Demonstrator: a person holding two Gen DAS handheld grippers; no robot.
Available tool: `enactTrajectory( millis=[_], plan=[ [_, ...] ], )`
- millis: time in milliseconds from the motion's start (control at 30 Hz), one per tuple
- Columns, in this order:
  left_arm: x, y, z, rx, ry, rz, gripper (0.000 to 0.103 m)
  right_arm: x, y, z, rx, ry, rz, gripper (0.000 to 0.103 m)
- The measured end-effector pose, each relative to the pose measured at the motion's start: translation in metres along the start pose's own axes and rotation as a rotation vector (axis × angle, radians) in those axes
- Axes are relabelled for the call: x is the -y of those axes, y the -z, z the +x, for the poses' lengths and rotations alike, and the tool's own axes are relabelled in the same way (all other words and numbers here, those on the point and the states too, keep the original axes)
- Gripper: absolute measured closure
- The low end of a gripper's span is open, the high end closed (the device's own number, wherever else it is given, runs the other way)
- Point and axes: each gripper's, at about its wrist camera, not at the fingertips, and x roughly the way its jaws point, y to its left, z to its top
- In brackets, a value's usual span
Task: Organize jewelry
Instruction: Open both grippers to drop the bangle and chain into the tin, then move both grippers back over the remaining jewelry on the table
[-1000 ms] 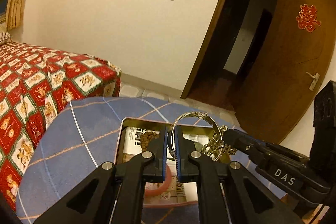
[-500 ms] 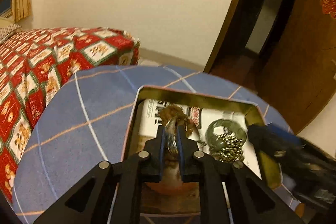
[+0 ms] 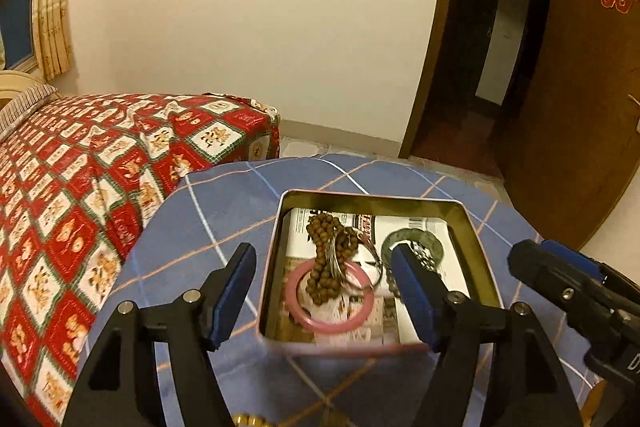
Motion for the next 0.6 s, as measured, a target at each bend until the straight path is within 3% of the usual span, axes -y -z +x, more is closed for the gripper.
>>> enactTrajectory(
  millis=[267,600],
  plan=[
    [-0.002,0.019,-0.043,0.029,-0.04,0.017,0.032,-0.016,0.018,-0.038,0.035,-0.017,0.002,0.033],
    [-0.009,0.051,-0.079,0.05,-0.084,0.025,0.032,-0.031,0.056,-0.054,0.02,-0.017,-0.011,0.033]
  ],
)
